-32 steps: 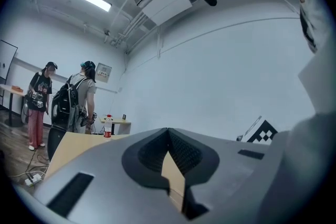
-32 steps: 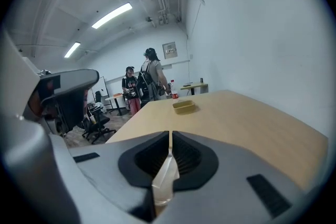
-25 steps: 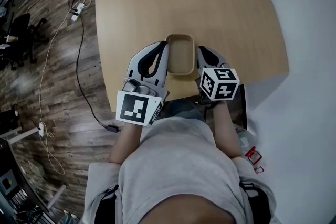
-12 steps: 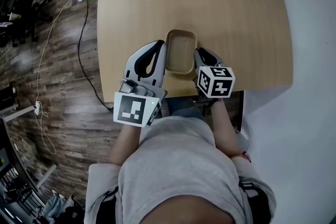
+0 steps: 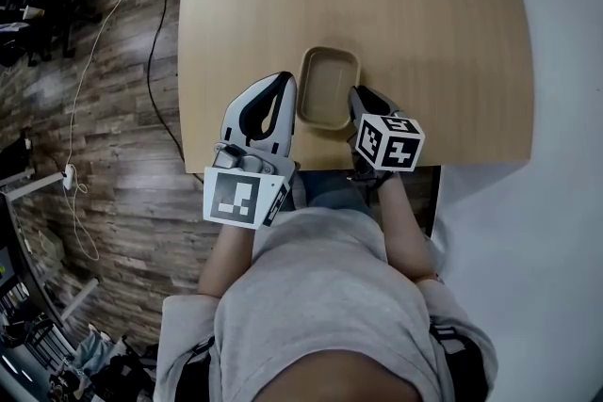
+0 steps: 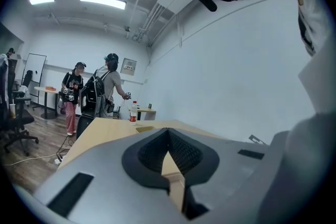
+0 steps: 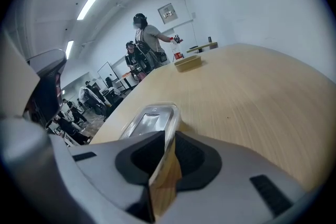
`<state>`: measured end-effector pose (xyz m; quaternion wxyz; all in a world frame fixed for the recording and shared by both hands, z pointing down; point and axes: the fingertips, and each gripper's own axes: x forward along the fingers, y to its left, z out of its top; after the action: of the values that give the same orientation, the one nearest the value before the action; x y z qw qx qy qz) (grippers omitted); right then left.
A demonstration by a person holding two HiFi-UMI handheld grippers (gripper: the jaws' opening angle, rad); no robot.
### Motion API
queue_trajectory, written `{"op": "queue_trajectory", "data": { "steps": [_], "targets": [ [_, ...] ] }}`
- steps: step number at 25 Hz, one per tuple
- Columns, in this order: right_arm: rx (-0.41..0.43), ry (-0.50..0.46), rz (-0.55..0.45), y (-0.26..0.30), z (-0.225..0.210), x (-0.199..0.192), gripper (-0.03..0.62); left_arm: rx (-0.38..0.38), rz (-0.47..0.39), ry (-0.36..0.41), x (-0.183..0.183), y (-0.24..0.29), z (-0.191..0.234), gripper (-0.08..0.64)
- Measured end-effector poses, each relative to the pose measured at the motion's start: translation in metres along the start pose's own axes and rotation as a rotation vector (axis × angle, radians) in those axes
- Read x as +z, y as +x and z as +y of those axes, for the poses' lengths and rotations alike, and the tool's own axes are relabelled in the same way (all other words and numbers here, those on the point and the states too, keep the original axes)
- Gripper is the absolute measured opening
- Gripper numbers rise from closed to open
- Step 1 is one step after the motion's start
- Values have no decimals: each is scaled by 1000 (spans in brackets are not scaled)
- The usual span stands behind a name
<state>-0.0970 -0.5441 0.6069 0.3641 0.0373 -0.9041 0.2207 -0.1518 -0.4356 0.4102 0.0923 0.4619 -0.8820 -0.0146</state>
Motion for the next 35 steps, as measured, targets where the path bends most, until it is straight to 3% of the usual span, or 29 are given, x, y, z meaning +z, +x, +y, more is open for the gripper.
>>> {"op": "queue_trajectory", "data": {
  "steps": [16,24,35],
  "targets": [
    [-54,34,-38,9,2,9,25,39,-8,-1,-7,-13,23,15],
    [-104,41,-134,-12,15,22,23,-22,-32,14,4,-28,30,15],
    [-200,29,-310,-69,57,36,23,-169,-54,51,22,-56,31,15]
  ]
}}
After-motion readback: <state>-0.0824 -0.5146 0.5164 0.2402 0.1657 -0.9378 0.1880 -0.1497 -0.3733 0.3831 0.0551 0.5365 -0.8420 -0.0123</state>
